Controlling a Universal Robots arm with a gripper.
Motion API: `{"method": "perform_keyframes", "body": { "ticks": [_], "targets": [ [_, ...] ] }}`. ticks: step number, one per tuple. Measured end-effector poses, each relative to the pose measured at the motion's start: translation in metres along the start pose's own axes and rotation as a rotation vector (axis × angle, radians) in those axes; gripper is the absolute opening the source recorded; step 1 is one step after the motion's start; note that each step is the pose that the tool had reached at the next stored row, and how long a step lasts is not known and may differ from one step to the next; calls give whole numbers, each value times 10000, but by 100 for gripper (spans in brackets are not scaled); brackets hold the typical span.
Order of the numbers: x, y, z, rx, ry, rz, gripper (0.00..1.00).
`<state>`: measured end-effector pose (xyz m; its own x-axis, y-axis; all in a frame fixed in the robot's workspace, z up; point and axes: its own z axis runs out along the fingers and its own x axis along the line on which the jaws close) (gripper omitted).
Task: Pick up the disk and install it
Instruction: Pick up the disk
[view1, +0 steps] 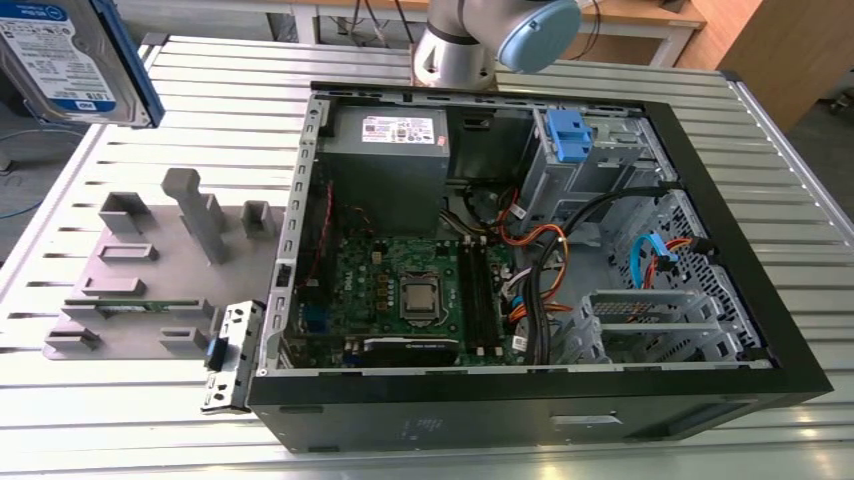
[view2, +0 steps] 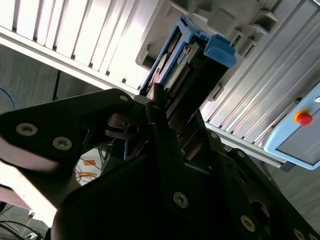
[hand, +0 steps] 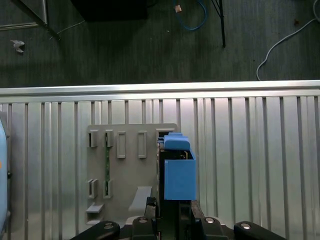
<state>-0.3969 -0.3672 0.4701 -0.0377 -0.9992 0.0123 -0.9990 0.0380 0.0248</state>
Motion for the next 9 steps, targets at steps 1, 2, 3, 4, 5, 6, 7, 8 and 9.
{"method": "perform_keyframes", "body": {
  "ticks": [1, 2, 3, 4, 5, 6, 7, 8, 9],
  "targets": [
    [0, 1, -18, 0, 0, 0, 35],
    [1, 1, -33, 0, 0, 0, 35],
    [1, 2, -46, 0, 0, 0, 35],
    [1, 2, -61, 0, 0, 0, 35],
    [1, 2, -77, 0, 0, 0, 35],
    [1, 3, -95, -1, 1, 0, 35],
    [2, 3, -118, 0, 0, 0, 35],
    [2, 4, -140, 0, 0, 0, 35],
    [2, 4, -161, 0, 0, 0, 35]
  ]
}}
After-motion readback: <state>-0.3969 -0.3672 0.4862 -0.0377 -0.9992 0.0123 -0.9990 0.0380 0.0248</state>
